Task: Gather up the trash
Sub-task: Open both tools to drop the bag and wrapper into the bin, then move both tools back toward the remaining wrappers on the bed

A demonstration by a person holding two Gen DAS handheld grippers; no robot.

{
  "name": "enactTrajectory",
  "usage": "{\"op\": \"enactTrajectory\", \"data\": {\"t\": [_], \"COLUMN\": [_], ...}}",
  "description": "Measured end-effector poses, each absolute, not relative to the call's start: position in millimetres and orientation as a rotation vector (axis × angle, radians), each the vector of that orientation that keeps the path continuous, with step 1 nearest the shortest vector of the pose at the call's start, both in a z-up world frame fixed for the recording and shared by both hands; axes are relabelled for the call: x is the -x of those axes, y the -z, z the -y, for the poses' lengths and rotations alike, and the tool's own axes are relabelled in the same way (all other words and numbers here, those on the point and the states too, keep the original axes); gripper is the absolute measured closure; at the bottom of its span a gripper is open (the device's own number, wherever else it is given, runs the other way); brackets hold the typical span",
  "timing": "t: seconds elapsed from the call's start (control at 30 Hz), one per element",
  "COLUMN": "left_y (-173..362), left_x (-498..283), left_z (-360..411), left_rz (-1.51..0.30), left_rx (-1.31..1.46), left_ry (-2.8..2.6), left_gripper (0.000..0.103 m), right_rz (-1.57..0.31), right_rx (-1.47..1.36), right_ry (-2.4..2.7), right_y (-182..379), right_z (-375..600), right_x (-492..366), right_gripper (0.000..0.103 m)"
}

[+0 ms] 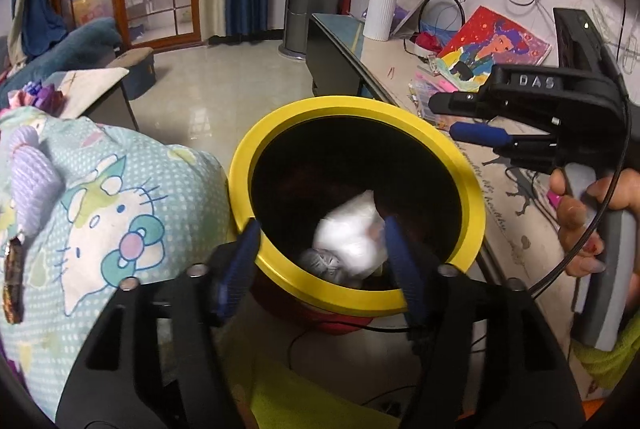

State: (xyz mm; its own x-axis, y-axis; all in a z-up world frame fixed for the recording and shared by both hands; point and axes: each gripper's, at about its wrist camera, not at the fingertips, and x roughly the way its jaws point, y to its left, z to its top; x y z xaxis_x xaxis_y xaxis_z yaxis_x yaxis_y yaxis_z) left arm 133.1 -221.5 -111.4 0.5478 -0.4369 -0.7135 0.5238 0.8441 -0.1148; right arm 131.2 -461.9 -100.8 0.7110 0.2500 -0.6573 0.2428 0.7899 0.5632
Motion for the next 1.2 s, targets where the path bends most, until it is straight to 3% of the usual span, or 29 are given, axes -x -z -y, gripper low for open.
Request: {"op": "enactTrajectory", "data": {"t": [0.07, 0.13, 0.23, 0.3, 0.5, 1.2], "left_y": [108, 101, 92, 87, 76, 44], "left_x": [-131, -128, -124, -121, -114, -99], "left_z": [220, 214, 206, 202, 196, 118], "left_rz": [-0.794, -0.773, -0.751, -0.737, -0.707, -0.580], "left_rx": [-0.112, -0.091, -0.065, -0.056, -0.058, -0.010], "left_ry": [0.566, 0.562, 0.548, 0.536, 0.523, 0.253], "left_gripper": [0.035, 0.020, 0.012, 0.011, 0.011, 0.011], "right_rz": [-0.788, -0.778, -0.768, -0.758, -0.742, -0.663], "right_rx": [-0.662, -0.641, -0.593, -0.577, -0.535, -0.358], "right_ry": [0.012, 0.024, 0.039, 0.040, 0.030, -0.110], "right_y": [98, 96, 91, 88, 79, 32], "right_z": [460, 457, 450, 445, 433, 361], "right_x": [-129, -127, -125, -123, -120, -104], "right_gripper": [0.052, 0.048, 0.043, 0.036, 0.028, 0.023]}}
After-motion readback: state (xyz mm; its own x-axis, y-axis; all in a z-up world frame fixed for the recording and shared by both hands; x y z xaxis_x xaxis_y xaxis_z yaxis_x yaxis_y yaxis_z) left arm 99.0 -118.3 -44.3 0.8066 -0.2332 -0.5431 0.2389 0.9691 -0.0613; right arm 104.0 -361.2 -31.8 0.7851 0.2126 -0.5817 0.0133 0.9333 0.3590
